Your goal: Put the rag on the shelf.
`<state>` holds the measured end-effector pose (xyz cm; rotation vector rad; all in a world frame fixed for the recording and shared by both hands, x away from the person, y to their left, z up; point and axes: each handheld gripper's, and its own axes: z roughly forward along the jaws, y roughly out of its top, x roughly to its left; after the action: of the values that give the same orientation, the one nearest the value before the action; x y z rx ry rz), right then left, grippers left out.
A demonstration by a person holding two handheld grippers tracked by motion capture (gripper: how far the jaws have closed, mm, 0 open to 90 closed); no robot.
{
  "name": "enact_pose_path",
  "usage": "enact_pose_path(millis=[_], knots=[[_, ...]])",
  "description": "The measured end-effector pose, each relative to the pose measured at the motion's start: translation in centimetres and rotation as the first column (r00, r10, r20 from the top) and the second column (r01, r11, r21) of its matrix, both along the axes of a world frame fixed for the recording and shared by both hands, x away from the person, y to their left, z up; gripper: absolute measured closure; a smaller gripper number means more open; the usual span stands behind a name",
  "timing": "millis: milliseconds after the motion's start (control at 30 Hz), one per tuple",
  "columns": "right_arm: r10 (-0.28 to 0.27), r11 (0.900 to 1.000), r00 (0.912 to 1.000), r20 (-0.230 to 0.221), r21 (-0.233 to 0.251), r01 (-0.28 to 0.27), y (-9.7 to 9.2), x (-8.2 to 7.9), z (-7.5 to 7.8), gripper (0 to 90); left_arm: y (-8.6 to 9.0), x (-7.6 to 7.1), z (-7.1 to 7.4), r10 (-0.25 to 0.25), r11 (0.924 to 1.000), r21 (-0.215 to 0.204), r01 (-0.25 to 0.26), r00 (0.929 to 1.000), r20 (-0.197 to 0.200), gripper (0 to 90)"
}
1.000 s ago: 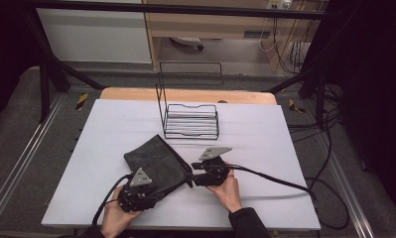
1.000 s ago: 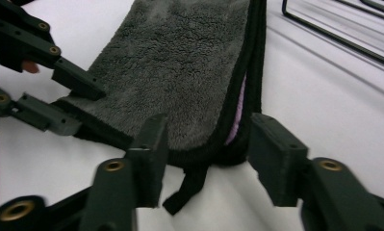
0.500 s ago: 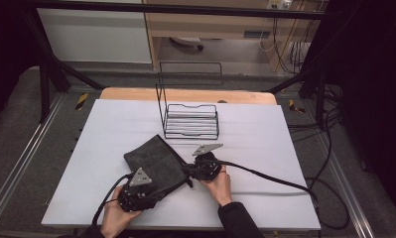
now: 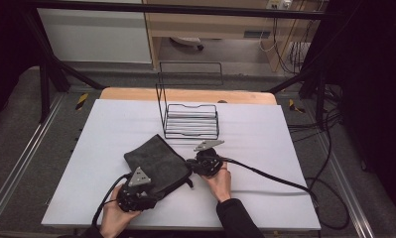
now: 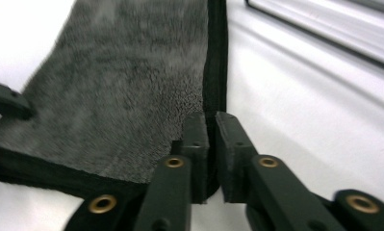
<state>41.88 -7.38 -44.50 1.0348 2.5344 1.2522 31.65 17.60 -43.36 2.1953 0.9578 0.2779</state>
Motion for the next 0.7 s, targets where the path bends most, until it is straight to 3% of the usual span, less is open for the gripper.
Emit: enact_pose_path(millis=[33, 100, 267, 433, 533, 567, 700], knots=[[-0.004, 0.9999, 0.9999, 0.014, -0.016, 0.004, 0.03, -0.09, -0.19, 67.7, -0.02, 0.01, -0.07, 0.000, 1.0000, 0.004, 0.000, 1.0000, -0.003, 52.8], [0.003, 0.9997, 0.9998, 0.018, -0.026, -0.003, -0.03, -0.14, -0.14, 62.7, -0.05, 0.07, -0.18, 0.004, 1.0000, 0.002, -0.004, 0.9999, -0.015, 55.1], [0.021, 0.9989, 0.9998, 0.007, -0.041, -0.020, 0.00, -0.02, -0.45, 58.8, -0.19, 0.08, -0.49, 0.010, 0.9999, 0.002, -0.010, 0.9996, -0.026, 60.0], [0.027, 0.9996, 0.9985, -0.049, -0.003, -0.027, 0.12, 0.24, -0.85, 69.9, -0.21, 0.19, -0.45, 0.024, 0.9997, 0.012, -0.023, 0.9991, -0.037, 75.6], [0.029, 0.9996, 0.9975, -0.064, 0.002, -0.028, 0.14, 0.23, -0.79, 74.0, -0.15, 0.32, -0.34, 0.017, 0.9998, 0.013, -0.016, 0.9988, -0.047, 79.2], [0.039, 0.9992, 0.9977, -0.055, -0.001, -0.039, 0.13, 0.16, -0.65, 78.2, -0.16, 0.31, -0.27, 0.012, 0.9997, 0.021, -0.011, 0.9988, -0.047, 81.4], [0.045, 0.9990, 0.9979, -0.048, -0.001, -0.045, 0.08, -0.18, -0.39, 80.8, 0.19, 0.44, -0.03, -0.010, 0.9996, 0.025, 0.012, 0.9982, -0.059, 83.1]])
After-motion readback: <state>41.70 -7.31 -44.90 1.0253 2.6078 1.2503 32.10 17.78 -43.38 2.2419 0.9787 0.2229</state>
